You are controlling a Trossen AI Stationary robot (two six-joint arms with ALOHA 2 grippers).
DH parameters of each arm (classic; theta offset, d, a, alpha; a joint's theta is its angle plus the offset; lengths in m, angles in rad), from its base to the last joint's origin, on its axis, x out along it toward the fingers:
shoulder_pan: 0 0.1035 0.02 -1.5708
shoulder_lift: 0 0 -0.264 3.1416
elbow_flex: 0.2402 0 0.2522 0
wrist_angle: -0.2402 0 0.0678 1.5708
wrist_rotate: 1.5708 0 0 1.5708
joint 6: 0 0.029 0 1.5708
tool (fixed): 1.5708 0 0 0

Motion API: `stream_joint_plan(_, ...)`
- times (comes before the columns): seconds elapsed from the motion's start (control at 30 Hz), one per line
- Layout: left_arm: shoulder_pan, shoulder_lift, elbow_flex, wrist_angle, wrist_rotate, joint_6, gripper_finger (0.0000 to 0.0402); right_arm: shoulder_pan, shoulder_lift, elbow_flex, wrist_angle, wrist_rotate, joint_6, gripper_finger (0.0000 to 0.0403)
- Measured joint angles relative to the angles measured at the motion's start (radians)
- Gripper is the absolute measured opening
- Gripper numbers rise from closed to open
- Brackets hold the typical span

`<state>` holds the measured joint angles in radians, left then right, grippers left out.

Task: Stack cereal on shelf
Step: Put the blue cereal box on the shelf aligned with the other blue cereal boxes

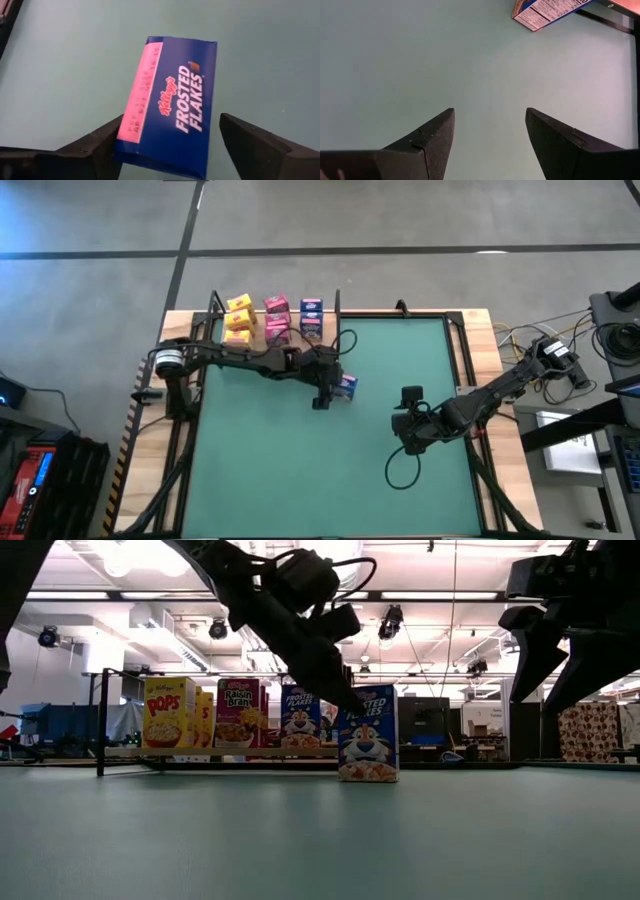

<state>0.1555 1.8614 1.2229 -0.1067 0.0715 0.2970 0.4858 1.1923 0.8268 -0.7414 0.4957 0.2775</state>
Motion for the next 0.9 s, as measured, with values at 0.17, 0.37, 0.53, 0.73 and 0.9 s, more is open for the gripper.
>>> stream_joint_plan(0.17,0.000,0.000,0.006,-0.004,0.001,0.000,0.0230,0.000,0.000,0.000,0.000,0.000,0.000,0.0233)
stream_joint_plan(0.37,0.000,-0.003,0.009,-0.031,0.040,-0.004,0.0170,0.000,0.000,0.000,0.000,0.000,0.000,0.0233)
stream_joint_plan(0.53,0.005,-0.033,0.005,-0.072,0.053,-0.029,0.0160,0.000,0.000,0.000,0.000,0.000,0.000,0.0233)
stream_joint_plan(0.73,0.029,-0.128,-0.013,-0.184,0.049,-0.037,0.0167,0.000,0.000,0.000,0.000,0.000,0.000,0.0233)
stream_joint_plan(0.9,0.076,-0.223,-0.073,-0.206,0.045,-0.044,0.0168,0.000,0.000,0.000,0.000,0.000,0.000,0.0233)
